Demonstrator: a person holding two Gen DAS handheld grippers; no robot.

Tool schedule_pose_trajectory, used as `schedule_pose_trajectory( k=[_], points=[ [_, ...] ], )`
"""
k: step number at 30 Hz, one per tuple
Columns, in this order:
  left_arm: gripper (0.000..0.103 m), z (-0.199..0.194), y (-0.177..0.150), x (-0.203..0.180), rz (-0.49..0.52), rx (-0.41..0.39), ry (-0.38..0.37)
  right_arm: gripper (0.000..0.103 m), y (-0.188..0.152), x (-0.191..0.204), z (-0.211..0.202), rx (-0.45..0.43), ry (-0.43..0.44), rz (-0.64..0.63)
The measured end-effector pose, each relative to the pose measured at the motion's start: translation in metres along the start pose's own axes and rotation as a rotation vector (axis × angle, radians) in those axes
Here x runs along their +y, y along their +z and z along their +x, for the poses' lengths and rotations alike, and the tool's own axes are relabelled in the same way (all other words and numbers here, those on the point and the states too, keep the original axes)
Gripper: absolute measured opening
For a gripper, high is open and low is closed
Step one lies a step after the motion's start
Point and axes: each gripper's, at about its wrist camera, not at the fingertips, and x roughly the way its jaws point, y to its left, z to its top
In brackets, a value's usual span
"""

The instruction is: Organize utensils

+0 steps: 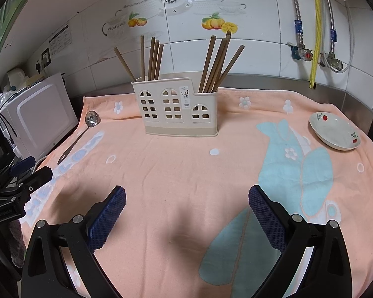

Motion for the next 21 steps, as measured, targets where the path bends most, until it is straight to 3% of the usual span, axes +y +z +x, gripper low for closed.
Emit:
schedule_pose_trajectory(
  k=[21],
  points=[
    [0.098,0.0033,-0.0015,-0.0007,-0.001,0.014,-0.005,0.096,-0.0002,0.0012,0.0007,0.002,0.002,-0.001]
  ],
)
